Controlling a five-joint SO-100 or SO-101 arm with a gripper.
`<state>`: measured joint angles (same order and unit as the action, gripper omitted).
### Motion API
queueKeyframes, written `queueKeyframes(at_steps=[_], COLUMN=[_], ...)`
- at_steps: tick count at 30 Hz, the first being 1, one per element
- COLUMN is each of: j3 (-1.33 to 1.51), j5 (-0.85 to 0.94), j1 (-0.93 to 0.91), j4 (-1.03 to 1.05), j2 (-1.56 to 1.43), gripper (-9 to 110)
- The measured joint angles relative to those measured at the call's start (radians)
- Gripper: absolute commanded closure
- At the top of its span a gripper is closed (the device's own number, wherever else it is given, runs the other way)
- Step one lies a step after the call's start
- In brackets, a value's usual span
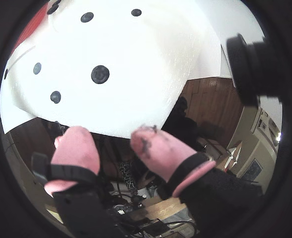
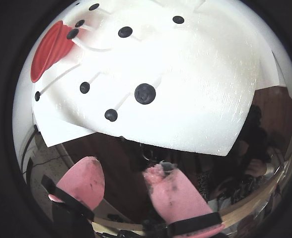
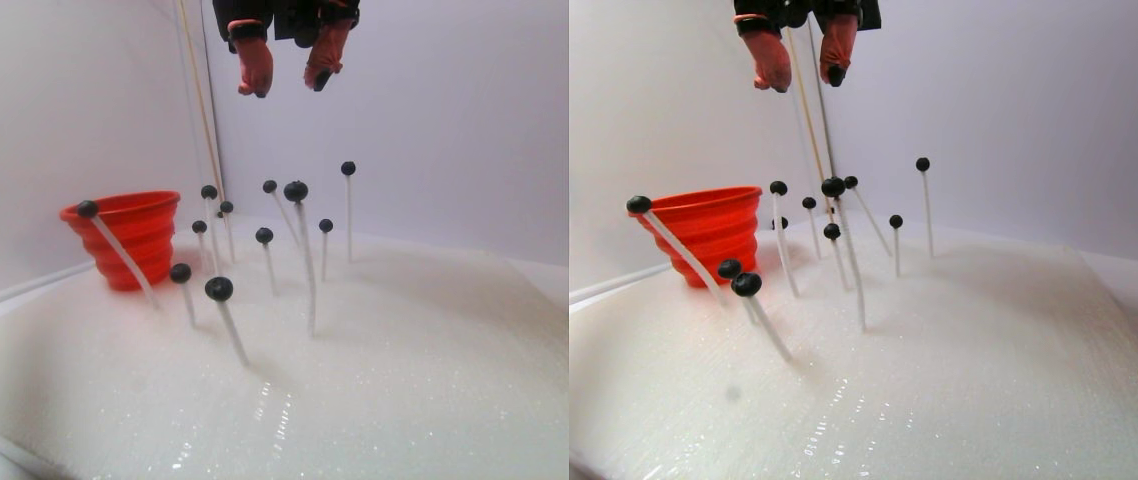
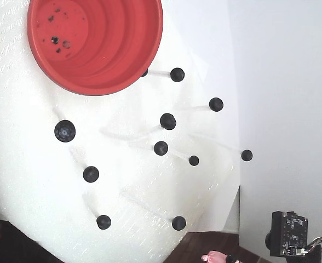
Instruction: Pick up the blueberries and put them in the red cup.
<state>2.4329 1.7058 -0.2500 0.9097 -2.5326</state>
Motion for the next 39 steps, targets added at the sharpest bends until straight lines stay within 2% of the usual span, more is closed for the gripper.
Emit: queueKeyframes(at_steps=[19, 39], j3=[0.021, 0.077], j5=[0.121, 0.155], j1=[-0.018, -0.028], j4=[-0.156, -0.261], j2=[0.115, 0.186], gripper=[83, 80])
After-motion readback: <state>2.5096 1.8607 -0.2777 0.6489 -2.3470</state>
